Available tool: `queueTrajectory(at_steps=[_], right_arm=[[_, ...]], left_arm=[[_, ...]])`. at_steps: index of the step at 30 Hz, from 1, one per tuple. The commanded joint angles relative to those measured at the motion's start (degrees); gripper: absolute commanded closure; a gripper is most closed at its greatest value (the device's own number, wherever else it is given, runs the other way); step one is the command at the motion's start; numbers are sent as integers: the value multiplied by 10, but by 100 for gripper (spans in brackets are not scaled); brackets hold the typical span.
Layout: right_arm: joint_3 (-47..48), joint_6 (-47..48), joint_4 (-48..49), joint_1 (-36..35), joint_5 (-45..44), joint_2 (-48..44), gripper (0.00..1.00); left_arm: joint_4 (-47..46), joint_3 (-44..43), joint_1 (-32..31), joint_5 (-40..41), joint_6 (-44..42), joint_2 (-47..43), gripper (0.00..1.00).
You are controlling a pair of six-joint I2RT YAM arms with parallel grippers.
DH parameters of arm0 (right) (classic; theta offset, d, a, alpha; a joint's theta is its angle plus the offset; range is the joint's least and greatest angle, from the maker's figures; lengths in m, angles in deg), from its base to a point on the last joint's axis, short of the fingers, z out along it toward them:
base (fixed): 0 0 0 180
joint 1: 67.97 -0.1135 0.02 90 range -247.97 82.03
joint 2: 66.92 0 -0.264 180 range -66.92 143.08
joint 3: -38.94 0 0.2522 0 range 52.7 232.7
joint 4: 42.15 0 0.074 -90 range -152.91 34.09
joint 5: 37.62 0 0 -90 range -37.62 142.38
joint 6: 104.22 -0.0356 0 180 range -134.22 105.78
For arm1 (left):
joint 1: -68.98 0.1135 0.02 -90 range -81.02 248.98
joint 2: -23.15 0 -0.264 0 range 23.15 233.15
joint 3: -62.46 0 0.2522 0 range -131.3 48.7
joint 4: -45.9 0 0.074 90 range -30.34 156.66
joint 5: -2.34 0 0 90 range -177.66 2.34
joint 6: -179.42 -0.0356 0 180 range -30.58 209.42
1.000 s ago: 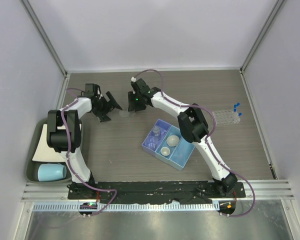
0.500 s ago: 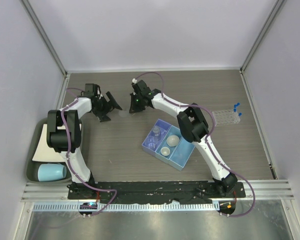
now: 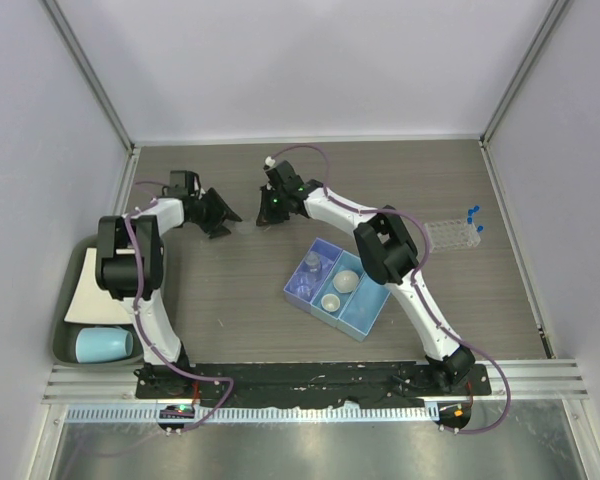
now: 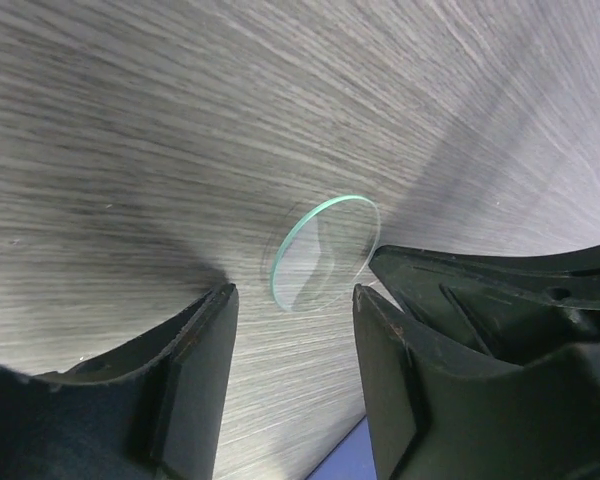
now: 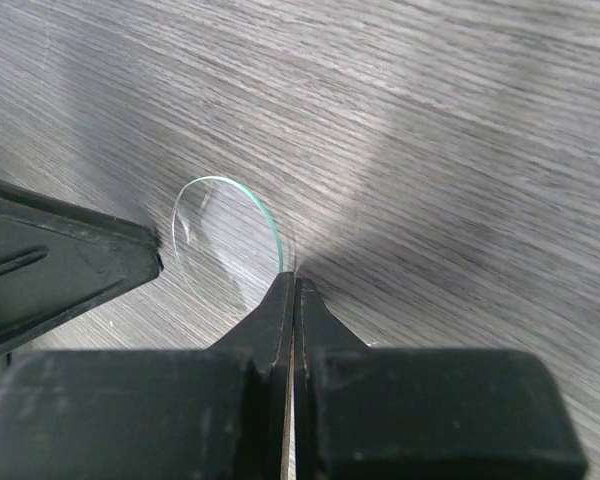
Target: Organize the chemistry lab equipment
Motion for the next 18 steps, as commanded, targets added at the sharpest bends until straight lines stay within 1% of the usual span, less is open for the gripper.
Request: queueTrajectory(at_steps=[1,3,5,14,18], right_arm=[[-21,5,-13,3,-6,-14,99],[-25,5,-10,4,-6,-15,99],[-27,3,-8,5,-4,-16,99],[-27,0,-3,5,4,-13,99],[-27,0,0,6,9,-11,99]], left_arm=[[-24,27,1,11,9,45,47],[-25,27,1,16,9,46,48],[-27,30,1,17,9,50,51],[-34,30,1,17,8,60,55],[-36,30,-2,17,7,61,60]])
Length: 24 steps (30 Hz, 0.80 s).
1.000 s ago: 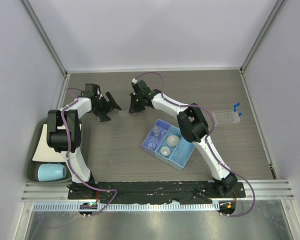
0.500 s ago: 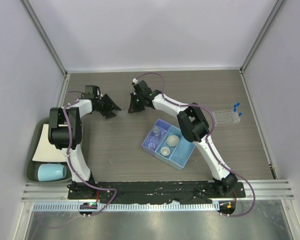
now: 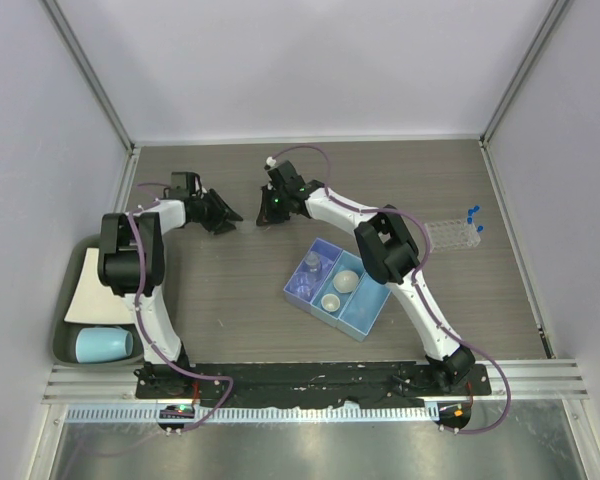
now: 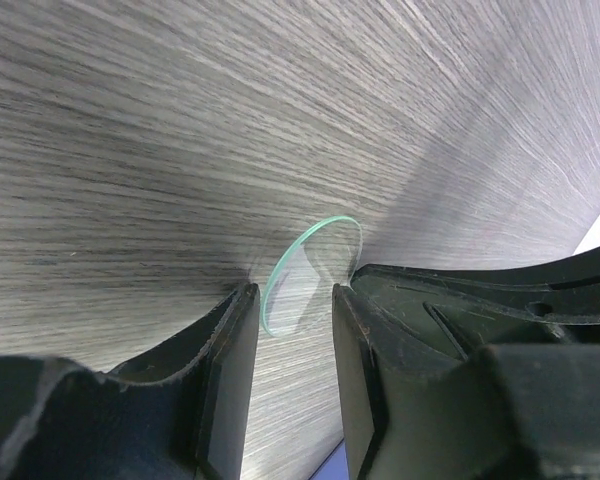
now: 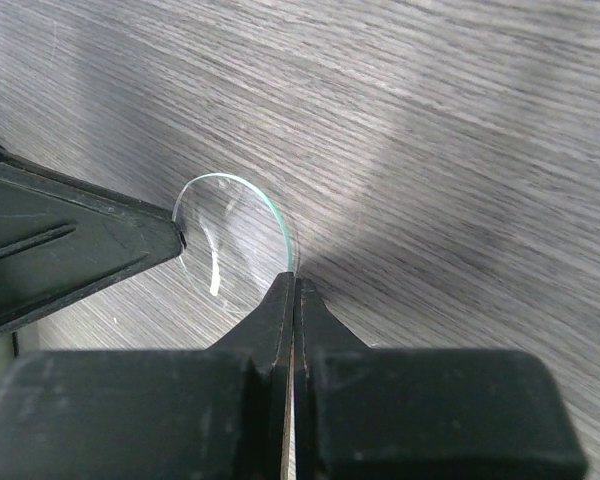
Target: Organize the chemistry lab equipment
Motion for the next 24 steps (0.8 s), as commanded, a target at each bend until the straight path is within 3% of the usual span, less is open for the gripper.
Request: queueTrajectory(at_steps=[1,20,24], right_arm=[[-14,2,-17,2,-7,-7,99],[-21,6,-14,2,9,-4,99],[-23,7,-13,2,11,-5,99]], left_arm=[[25,24,-3,48,-18,38,60],[0,20,-23,45,-20,51,67],[-3,17,-29,44,-19,54,76]])
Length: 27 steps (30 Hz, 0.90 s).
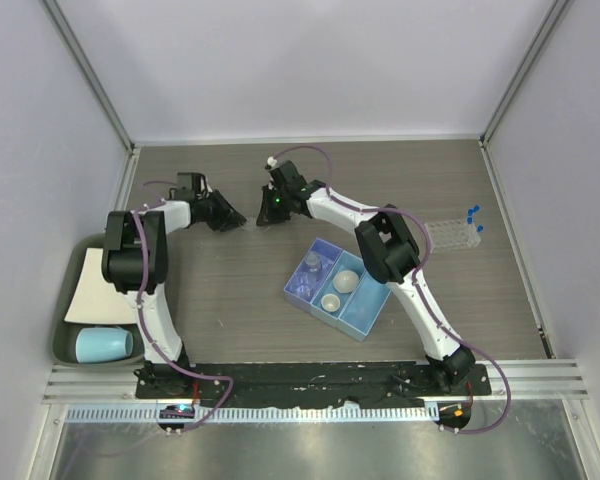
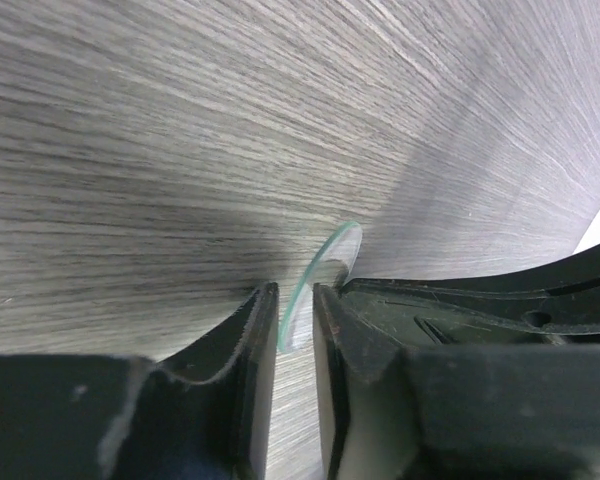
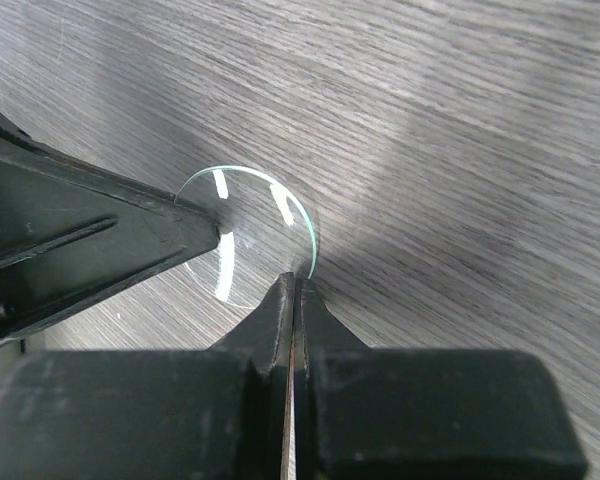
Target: Organize the chemistry lab equipment
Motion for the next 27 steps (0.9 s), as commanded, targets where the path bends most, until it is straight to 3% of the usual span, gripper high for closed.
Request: queueTrajectory(at_steps=[1,7,12,14,16,19,27], right_arm=[[-17,7,-23,-2,-3,-4,99],[-22,11,-23,0,-4,-6,99],[-29,13,-23,2,-4,-12,99],[-40,13,-23,2,-5,-22,91],[-50,17,-23,2,-15,-43,72],[-80,28,-23,2,-33,-93,60],[-241,40,2,2,-68,-276,57]], left_arm=[[35,15,-14,46,-19,41,77],[33,11,-18,45,-19,45,83],[36,10,-18,49,-24,38,100],[40,11,-18,52,-26,31,100],[45,12,-18,56,-31,17,100],[51,18,-18,61,-36,-8,100],[61,46,-22,40,-33,-84,100]])
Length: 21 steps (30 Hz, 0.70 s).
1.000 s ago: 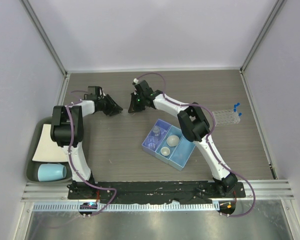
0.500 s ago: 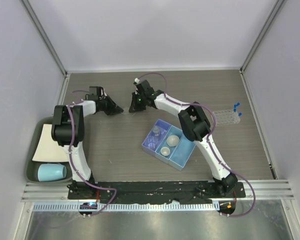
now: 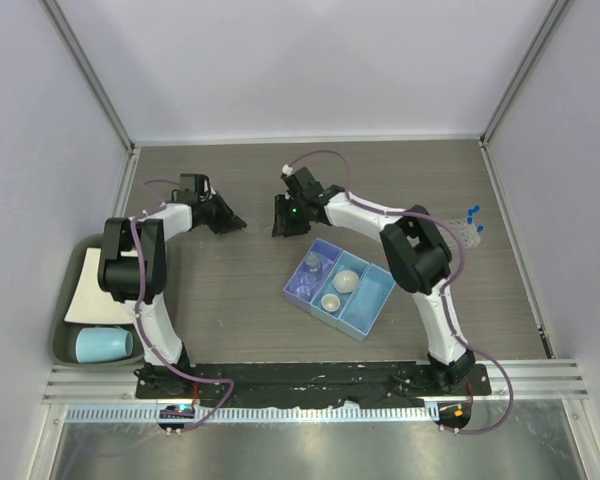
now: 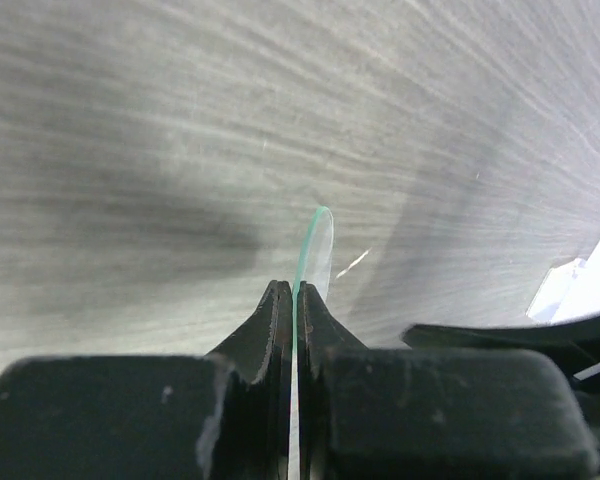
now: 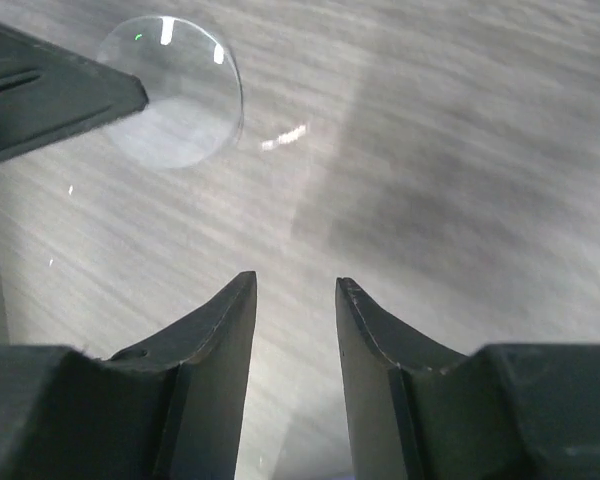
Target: Organize the chemistry lab equipment
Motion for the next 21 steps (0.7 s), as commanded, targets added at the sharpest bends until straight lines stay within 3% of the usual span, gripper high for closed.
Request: queueTrajectory(at_steps=[1,6,11,17,21], right_arm=[[-72,16,18,-2,-37,-150,56],[-147,16,28,0,-54,-289,53],[-178,5,15,-1,-36,-370,52],[-227,-19,4,1,-9,-460,52],[-274,-33,1,1,-16,-529,50]], left_arm=[[48,31,-5,16,-17,-53,100],[19,60,-20,-14,1,-114,100],[-19,88,-31,-74,28,-170,100],[-102,108,-37,-177,97,-235,100],[-206,122,-54,-228,162,-272,100]])
